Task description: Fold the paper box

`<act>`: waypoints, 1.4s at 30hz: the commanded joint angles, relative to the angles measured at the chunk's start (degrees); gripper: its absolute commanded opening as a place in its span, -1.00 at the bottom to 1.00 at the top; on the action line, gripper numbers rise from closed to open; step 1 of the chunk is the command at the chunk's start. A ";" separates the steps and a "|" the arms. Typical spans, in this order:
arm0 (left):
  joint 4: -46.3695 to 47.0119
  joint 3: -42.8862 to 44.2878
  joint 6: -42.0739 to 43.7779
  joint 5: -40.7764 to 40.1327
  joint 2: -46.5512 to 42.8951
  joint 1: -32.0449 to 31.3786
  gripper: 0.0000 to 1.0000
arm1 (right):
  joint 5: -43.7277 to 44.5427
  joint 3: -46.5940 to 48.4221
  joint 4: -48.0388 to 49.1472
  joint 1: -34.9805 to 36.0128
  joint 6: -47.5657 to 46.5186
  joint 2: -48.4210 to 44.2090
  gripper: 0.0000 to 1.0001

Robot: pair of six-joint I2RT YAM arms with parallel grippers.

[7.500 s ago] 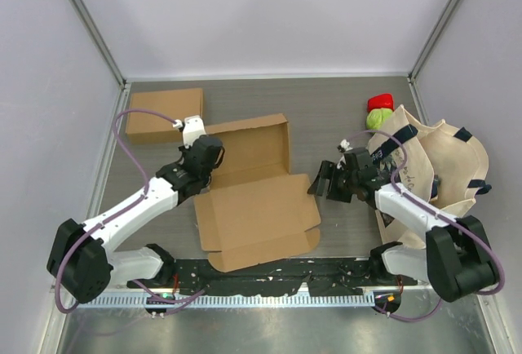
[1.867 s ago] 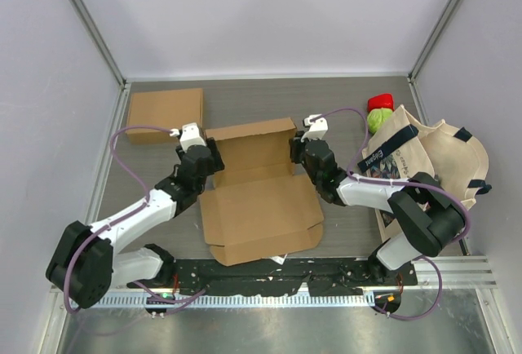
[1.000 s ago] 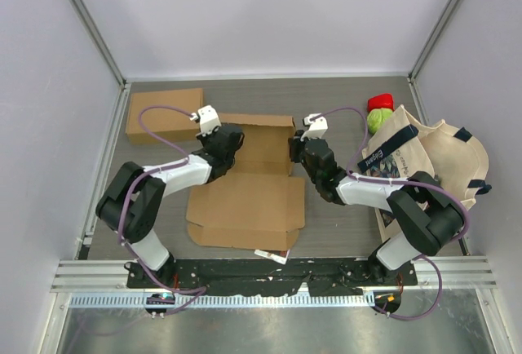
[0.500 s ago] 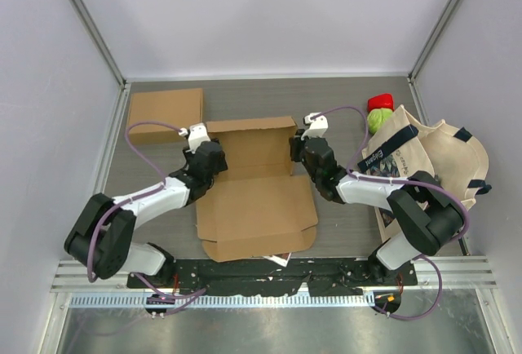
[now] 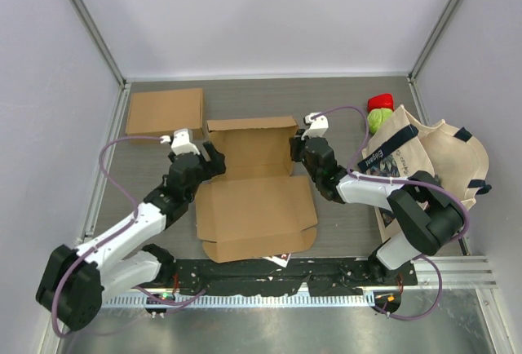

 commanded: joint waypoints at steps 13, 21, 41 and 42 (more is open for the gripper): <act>1.52 7.66 3.03 -6.15 12.45 1.76 -0.07 | -0.85 2.63 3.12 -0.32 1.00 -0.69 -0.75; -6.11 17.77 -2.06 -27.42 28.64 1.76 -1.00 | -1.90 2.72 4.35 -0.23 2.58 0.54 -0.77; -15.17 20.78 -4.96 -13.38 29.01 2.64 -1.00 | -19.02 12.13 -51.79 -8.21 10.49 -15.51 0.62; -15.53 20.69 -5.31 -13.12 28.57 2.73 -1.00 | -20.95 10.99 -53.55 -9.97 11.01 -17.54 0.63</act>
